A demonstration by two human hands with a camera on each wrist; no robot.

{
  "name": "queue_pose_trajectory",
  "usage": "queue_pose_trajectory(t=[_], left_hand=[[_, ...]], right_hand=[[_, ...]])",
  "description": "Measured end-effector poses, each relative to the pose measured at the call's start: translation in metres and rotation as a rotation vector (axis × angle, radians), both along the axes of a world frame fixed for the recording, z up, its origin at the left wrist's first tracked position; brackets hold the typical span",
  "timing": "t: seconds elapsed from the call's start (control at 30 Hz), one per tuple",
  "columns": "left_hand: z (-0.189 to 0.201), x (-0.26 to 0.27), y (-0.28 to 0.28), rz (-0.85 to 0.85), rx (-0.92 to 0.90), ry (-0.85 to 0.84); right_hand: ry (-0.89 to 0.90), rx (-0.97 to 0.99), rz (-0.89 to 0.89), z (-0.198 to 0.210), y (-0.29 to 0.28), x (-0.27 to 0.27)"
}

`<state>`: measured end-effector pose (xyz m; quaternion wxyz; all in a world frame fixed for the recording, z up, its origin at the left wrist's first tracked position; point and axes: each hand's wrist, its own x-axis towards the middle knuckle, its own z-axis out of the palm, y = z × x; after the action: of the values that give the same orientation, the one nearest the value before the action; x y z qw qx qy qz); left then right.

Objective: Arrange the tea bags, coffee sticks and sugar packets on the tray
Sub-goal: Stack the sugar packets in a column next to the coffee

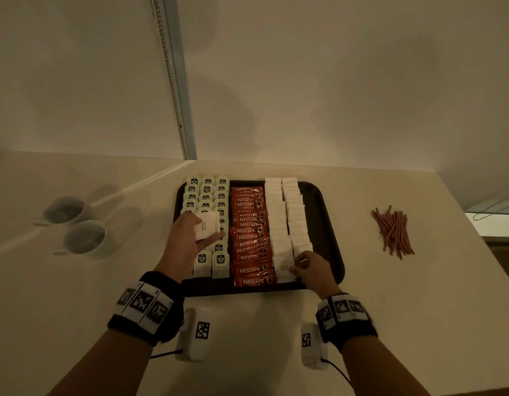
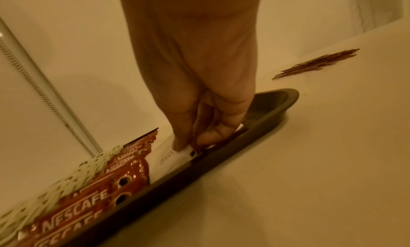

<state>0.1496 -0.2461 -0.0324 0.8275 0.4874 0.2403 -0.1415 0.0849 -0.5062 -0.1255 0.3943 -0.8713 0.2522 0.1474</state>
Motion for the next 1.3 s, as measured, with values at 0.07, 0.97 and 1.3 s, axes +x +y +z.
queue_pose_trajectory(t=[0.07,0.97,1.3], left_hand=[[-0.001,0.000,-0.001,0.007,-0.018,0.018],[0.009,-0.005,-0.028,-0.377,0.365,-0.476],[0.003,-0.008,-0.034,-0.379,0.420,-0.510]], right_hand=[[-0.020,-0.060,-0.013,-0.002,0.004,0.000],[-0.622,0.502,0.189,0.137,0.075,0.057],[-0.458,0.590,0.194,0.122,0.060,0.040]])
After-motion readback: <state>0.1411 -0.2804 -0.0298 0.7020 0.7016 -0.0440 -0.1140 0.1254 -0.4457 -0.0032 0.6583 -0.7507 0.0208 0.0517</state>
